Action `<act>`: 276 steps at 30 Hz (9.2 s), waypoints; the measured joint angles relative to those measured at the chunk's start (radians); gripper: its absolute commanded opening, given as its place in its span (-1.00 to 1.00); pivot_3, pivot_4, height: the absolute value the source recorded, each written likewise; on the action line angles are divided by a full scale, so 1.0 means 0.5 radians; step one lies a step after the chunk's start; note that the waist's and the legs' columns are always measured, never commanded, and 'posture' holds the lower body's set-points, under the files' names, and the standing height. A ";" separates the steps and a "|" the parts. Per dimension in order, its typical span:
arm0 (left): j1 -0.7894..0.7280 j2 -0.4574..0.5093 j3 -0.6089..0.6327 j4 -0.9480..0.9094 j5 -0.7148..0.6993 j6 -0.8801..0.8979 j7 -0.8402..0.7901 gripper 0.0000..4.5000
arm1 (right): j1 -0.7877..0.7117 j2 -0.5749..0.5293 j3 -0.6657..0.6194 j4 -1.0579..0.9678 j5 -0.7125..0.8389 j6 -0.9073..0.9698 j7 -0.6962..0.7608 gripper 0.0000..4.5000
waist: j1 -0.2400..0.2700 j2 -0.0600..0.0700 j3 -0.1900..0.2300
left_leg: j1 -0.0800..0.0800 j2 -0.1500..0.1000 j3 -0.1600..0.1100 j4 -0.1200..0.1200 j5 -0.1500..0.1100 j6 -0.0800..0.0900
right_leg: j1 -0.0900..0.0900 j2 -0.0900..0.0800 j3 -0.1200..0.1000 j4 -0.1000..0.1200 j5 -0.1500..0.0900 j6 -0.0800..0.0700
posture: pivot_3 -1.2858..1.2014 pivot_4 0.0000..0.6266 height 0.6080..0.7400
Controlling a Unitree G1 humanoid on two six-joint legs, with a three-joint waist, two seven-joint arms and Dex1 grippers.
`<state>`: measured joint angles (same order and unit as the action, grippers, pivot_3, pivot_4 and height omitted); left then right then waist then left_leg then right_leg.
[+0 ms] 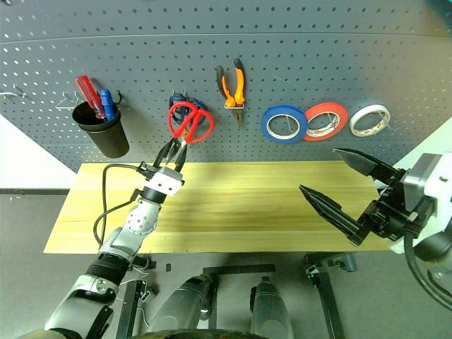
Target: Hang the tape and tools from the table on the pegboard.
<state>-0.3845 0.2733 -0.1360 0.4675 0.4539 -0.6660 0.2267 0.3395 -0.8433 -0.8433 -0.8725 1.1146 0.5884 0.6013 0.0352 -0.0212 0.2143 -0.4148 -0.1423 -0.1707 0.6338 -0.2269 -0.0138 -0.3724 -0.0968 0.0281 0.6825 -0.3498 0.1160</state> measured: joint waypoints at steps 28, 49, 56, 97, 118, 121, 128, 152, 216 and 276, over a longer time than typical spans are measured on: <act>-0.412 -0.036 -0.128 0.832 0.129 -0.186 0.365 0.45 | 0.021 -0.005 -0.011 -0.051 0.034 -0.016 -0.016 1.00 | -0.015 -0.005 -0.004 | 0.000 0.000 0.001 0.001 0.000 0.000 | 0.000 0.000 0.000 0.000 0.000 0.000 | -0.02 -0.45 1.00; 0.437 -0.005 0.132 -0.151 -0.402 0.707 -0.251 0.99 | 0.089 -0.007 -0.056 -0.070 0.035 -0.030 -0.010 1.00 | -0.092 -0.004 -0.005 | 0.003 0.000 0.001 0.001 0.000 0.001 | 0.001 -0.001 0.001 0.004 0.000 0.000 | -0.01 -0.39 1.00; 0.336 -0.004 0.362 -0.400 -0.646 1.457 -0.421 0.99 | 0.206 -0.015 -0.146 -0.105 0.101 -0.028 0.015 1.00 | -0.091 -0.004 -0.005 | 0.003 0.000 0.001 0.000 0.000 0.001 | 0.001 -0.001 0.001 0.004 0.000 0.000 | -0.02 -0.35 1.00; -0.190 -0.035 0.641 0.357 -1.092 2.217 -0.623 0.99 | 0.480 -0.154 -0.380 -0.193 0.334 0.030 -0.052 1.00 | -0.098 -0.011 -0.001 | 0.001 0.001 0.002 -0.004 -0.002 0.004 | 0.000 -0.002 0.002 -0.004 0.000 0.000 | -0.06 -0.31 1.00; -0.162 -0.078 0.692 0.319 -1.147 2.239 -0.573 -0.01 | 0.465 -0.201 -0.397 -0.174 0.337 0.034 -0.046 1.00 | -0.098 -0.012 0.000 | 0.000 0.001 0.002 -0.004 -0.002 0.004 | 0.000 -0.003 0.003 -0.006 0.000 0.000 | -0.07 -0.29 1.00; -0.159 -0.078 0.692 0.314 -1.147 2.241 -0.571 -0.46 | 0.465 -0.201 -0.397 -0.174 0.336 0.035 -0.046 1.00 | -0.097 -0.012 0.000 | 0.000 0.001 0.002 -0.005 -0.002 0.005 | -0.001 -0.003 0.003 -0.006 0.000 0.000 | -0.07 -0.30 1.00; -0.124 -0.078 0.691 0.254 -1.148 2.262 -0.580 -0.77 | 0.455 -0.201 -0.397 -0.172 0.334 0.035 -0.046 1.00 | -0.097 -0.012 0.000 | -0.001 0.001 0.002 -0.005 -0.003 0.006 | -0.001 -0.003 0.003 -0.009 0.000 0.000 | -0.06 -0.30 1.00; 0.254 -0.114 0.183 -0.931 -1.056 2.372 -0.881 -0.77 | 0.373 -0.197 -0.298 -0.113 0.200 0.036 0.003 1.00 | -0.093 -0.010 -0.001 | -0.008 0.001 0.002 -0.006 -0.005 0.010 | 0.001 -0.003 0.000 -0.026 0.002 0.004 | -0.05 -0.41 1.00; -0.416 0.369 0.621 -0.719 -0.575 0.421 -0.576 -0.77 | 0.095 -0.159 -0.155 0.051 0.094 0.072 0.146 1.00 | -0.098 -0.005 -0.004 | -0.007 0.000 0.004 0.000 -0.002 0.005 | 0.004 -0.001 -0.001 -0.024 0.006 0.008 | -0.03 -0.38 1.00; -0.001 0.270 0.709 -0.712 -0.486 0.401 -0.170 -0.77 | -0.421 -0.479 -0.372 0.345 0.635 0.241 -0.013 1.00 | -0.104 -0.005 -0.004 | -0.007 0.001 0.004 0.001 -0.005 0.010 | 0.003 -0.002 0.000 -0.022 0.007 0.007 | -0.05 -0.33 1.00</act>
<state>-0.3852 0.4082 0.2187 0.1116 0.2109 -0.4656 0.1419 0.1288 -1.0830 -1.0295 -0.6997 1.4319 0.7090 0.5949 -0.0168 -0.0239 0.2121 -0.4186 -0.1421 -0.1687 0.6342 -0.2294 -0.0088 -0.3711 -0.0979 0.0280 0.6713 -0.3464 0.1196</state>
